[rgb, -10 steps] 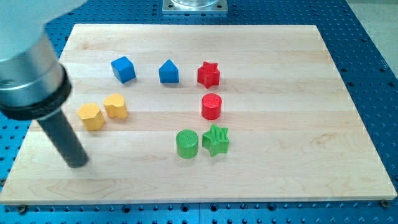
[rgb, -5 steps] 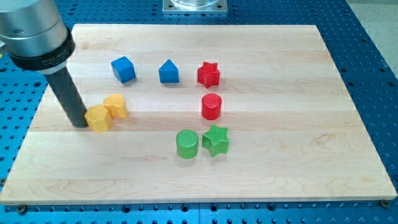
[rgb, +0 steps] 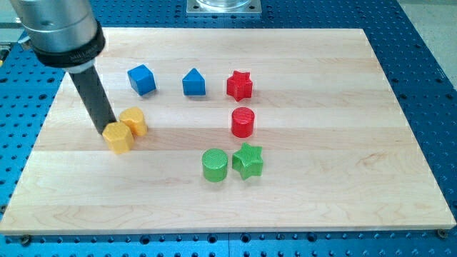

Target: Move the hexagon downwards

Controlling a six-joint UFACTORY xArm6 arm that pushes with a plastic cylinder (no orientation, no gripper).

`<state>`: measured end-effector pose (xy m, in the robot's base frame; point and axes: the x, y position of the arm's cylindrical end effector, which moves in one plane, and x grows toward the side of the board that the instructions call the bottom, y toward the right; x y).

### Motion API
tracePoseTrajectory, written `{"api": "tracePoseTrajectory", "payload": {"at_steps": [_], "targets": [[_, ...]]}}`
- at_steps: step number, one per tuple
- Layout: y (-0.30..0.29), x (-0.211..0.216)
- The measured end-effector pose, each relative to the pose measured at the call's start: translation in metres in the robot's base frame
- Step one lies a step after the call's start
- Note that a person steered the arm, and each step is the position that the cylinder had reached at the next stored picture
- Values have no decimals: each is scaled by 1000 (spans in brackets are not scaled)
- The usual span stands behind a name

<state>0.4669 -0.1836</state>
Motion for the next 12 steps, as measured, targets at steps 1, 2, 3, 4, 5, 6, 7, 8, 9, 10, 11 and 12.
{"api": "tracePoseTrajectory", "payload": {"at_steps": [1, 2, 3, 4, 5, 6, 7, 8, 9, 10, 11, 12], "targets": [[6, 13], [6, 25], [4, 36], [-9, 48], [-17, 63], [-17, 36], [-17, 5], [-15, -2], [13, 15], [30, 28], [30, 43], [30, 54]]}}
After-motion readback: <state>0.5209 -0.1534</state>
